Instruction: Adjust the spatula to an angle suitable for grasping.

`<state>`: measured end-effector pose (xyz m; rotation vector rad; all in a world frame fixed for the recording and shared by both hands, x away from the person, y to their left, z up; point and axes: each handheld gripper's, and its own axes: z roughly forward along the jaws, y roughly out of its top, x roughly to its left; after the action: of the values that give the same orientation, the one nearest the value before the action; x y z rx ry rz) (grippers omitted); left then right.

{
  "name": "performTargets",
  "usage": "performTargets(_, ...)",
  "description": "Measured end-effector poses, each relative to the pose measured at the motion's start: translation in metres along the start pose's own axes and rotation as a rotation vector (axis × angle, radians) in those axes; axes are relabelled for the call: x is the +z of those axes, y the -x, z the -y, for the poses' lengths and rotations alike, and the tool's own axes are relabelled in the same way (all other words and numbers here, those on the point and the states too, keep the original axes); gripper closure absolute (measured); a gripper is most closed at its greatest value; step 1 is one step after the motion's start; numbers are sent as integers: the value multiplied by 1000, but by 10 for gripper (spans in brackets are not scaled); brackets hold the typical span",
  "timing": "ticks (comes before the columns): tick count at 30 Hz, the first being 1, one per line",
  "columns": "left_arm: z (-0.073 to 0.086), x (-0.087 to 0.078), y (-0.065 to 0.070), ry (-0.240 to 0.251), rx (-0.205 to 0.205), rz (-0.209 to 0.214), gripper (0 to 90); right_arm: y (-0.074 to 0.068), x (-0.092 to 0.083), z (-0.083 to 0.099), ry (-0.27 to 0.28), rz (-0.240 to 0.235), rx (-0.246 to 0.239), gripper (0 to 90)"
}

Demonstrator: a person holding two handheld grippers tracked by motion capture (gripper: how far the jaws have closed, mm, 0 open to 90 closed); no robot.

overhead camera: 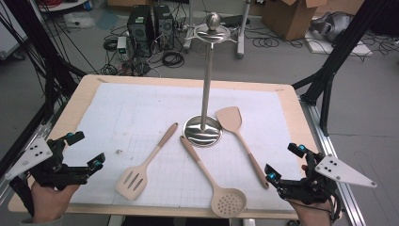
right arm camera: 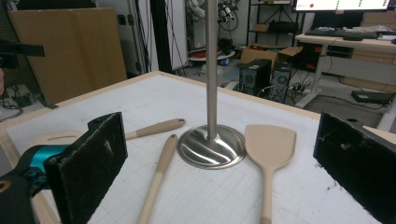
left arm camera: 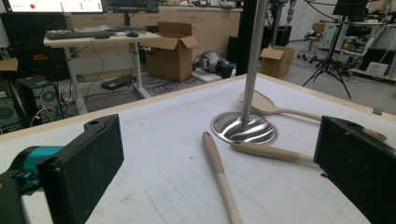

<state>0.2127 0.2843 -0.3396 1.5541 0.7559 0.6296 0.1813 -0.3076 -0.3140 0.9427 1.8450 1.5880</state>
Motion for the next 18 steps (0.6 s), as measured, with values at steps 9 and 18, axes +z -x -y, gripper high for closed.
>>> performTargets(9, -1, 0, -1, 4, -1, -6, 20, 6, 7, 6, -15, -6, 13, 15)
performTargets(18, 4, 2, -2, -16, -7, -21, 20, 22, 26, 18, -67, -40, 36, 249)
